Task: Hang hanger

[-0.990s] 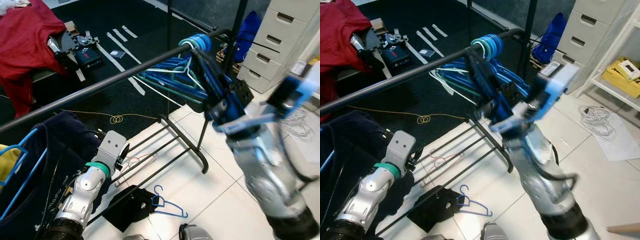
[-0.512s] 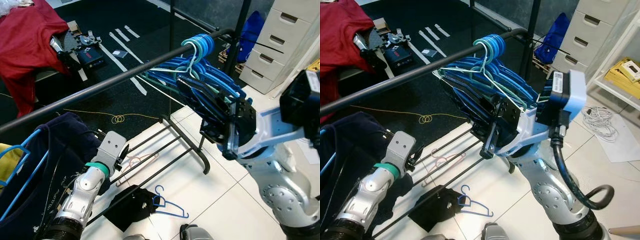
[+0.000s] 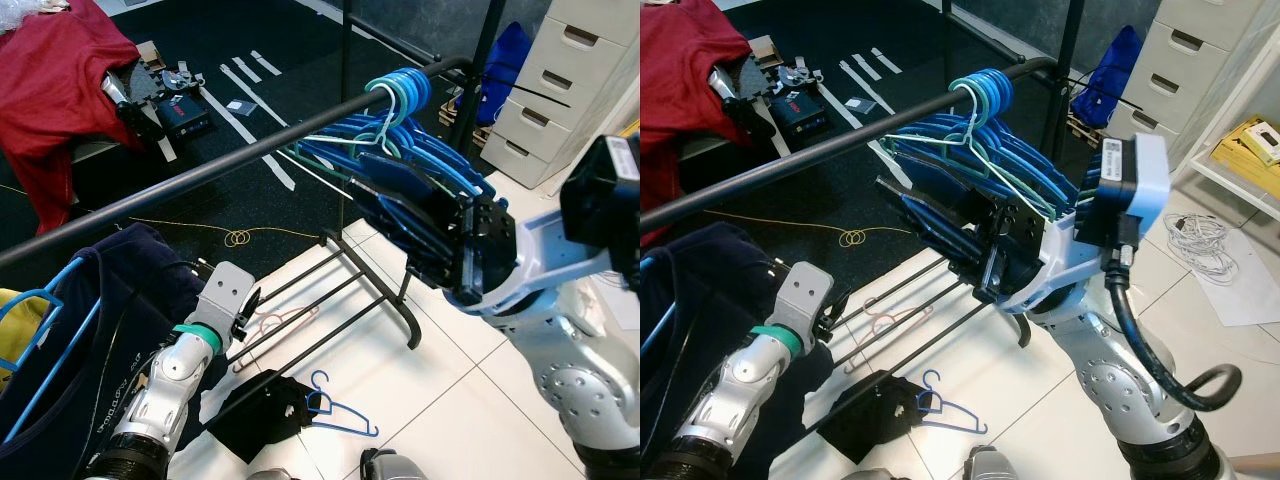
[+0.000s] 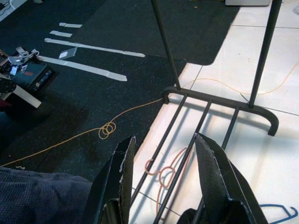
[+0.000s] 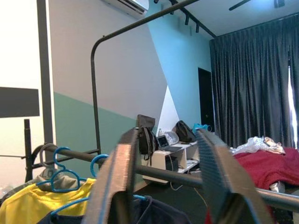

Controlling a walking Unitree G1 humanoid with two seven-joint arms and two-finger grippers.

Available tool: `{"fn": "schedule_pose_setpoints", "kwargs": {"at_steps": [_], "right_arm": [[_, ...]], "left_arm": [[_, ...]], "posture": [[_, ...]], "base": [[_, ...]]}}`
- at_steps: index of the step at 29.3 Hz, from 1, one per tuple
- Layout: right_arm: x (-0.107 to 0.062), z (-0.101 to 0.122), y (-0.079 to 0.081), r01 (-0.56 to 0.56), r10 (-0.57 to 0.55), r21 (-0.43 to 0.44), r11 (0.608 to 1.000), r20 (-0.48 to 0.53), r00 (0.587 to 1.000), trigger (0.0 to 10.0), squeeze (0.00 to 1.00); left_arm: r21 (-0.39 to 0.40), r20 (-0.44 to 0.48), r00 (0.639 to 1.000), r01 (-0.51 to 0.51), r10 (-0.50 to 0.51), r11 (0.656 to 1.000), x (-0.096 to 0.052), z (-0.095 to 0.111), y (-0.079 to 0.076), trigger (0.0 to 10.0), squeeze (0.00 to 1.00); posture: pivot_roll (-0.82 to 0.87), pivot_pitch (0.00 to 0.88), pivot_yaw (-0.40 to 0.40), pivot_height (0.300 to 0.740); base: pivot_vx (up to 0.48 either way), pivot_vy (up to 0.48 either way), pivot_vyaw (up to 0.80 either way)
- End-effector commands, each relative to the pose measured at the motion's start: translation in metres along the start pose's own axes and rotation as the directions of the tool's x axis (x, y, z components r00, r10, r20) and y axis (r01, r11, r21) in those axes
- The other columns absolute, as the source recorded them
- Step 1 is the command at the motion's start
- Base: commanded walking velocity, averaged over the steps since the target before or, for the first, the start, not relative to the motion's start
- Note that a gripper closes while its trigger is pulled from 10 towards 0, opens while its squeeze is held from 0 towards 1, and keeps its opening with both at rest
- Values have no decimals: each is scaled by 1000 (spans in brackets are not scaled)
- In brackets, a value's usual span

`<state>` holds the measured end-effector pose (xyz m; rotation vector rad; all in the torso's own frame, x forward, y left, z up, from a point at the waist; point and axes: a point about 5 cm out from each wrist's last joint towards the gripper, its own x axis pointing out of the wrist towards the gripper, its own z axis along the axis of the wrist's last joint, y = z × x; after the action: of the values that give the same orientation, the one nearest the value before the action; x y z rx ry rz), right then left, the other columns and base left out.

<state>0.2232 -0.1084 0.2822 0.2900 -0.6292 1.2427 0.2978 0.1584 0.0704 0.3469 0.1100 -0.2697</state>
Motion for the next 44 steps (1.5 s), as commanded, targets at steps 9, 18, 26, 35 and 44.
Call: {"fn": "schedule_pose_setpoints", "kwargs": {"at_steps": [9, 18, 26, 35, 44], "right_arm": [[4, 7, 3, -19, 19, -54, 998, 5, 1000, 10000, 0], [35, 19, -45, 120, -284, -777, 618, -79, 956, 10000, 0], [43, 14, -40, 90, -236, -822, 562, -55, 970, 10000, 0], [47, 4, -41, 119, -252, -846, 519, -18, 968, 9765, 0], [47, 4, -41, 133, -244, -850, 510, 5, 970, 0, 0]], "left_arm": [[-5, -20, 1000, -5, 5, 1000, -2, -7, 0, 10000, 0], [-4, -16, 1000, 2, -2, 1000, 1, -5, 0, 10000, 0], [-8, -13, 1000, 2, -2, 1000, 2, -5, -1, 10000, 0], [-5, -12, 1000, 3, -3, 1000, 2, -5, -1, 10000, 0], [-2, -13, 1000, 5, -5, 1000, 2, -5, -1, 10000, 0]], "posture": [[-102, 31, 130, 740], [-108, 27, 130, 740], [-106, 25, 128, 740], [-104, 18, 130, 740], [-102, 20, 132, 740]], "base": [[0, 0, 0], [0, 0, 0], [0, 0, 0], [0, 0, 0], [0, 0, 0]]}}
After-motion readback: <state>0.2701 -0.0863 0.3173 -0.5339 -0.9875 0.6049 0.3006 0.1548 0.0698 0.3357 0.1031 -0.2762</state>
